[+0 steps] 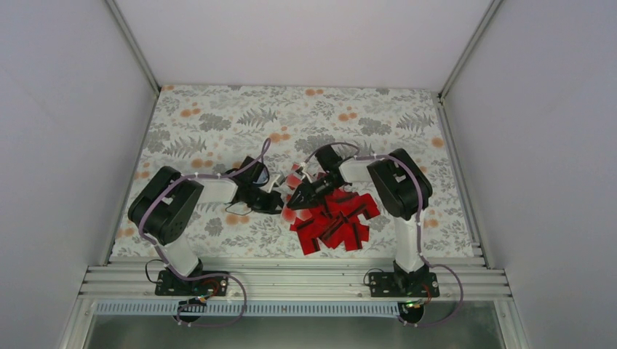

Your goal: Put the credit cards into the card holder

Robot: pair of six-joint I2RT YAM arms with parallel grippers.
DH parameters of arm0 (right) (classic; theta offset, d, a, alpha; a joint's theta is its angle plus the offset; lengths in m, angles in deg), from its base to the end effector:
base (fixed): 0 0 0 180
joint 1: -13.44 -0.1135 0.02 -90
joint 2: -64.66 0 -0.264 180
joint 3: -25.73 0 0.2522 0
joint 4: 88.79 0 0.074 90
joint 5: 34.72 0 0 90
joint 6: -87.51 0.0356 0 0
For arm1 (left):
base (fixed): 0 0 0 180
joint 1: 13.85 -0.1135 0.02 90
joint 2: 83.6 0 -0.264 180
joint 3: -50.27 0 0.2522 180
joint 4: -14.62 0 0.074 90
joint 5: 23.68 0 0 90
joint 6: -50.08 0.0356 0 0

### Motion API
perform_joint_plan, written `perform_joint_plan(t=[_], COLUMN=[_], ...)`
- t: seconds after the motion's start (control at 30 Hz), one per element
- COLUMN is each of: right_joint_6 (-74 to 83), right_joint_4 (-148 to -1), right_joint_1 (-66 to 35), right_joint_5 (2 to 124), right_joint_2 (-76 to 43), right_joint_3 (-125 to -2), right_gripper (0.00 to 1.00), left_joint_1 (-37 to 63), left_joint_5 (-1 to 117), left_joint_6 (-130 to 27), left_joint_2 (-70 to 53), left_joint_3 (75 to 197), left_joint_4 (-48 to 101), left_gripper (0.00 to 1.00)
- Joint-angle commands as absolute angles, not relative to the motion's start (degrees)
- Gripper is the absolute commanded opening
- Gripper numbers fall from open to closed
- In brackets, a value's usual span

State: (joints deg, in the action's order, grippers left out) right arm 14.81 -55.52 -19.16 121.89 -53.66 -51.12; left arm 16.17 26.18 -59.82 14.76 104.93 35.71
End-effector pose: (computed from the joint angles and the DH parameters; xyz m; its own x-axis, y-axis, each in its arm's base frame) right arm 0.2835 0.2201 0.0939 -0.9001 -0.4355 0.0120 -0.1568 0.3496 0.9237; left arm 0.2343 -0.1619 0.1089 -0.9477 0.2471 -0.2020 0.3165 0.6473 -0.6934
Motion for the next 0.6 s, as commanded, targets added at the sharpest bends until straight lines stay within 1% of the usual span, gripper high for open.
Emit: perform_joint_plan(t=[0.0,0.1,0.27,0.47,0.57], right_joint_6=[13.82,13.40,12.01,12.04,12.03], right_joint_4=[-53.12,-52.33,-50.43,-51.38,-52.07], right_joint_1=[-19.20,-19.25,-19.17,-18.75,-18.64], right_joint_5=[116.06,115.62,113.01,111.53,111.53], right_joint_2=[-53.40,-52.69,-52.59,-52.93,-53.09], right_joint_3=[-53.40,-53.66,-53.56,-51.32,-50.59], right_gripper=[0.32,0.36,0.37,0.35,0.34], left_joint_1=[15.94,15.94,15.78,14.33,13.73], left_joint_5=[26.04,26.00,26.37,24.63,21.74], left_joint_6=[-58.11,-58.20,-59.57,-62.15,-62.74], left_joint_2=[15.88,16.00,13.53,11.93,12.29], left_joint_3=[104.54,104.70,105.39,104.91,103.64], left_joint_4=[33.64,33.74,34.94,33.92,30.47], left_gripper=[0.02,0.02,0.03,0.21,0.26])
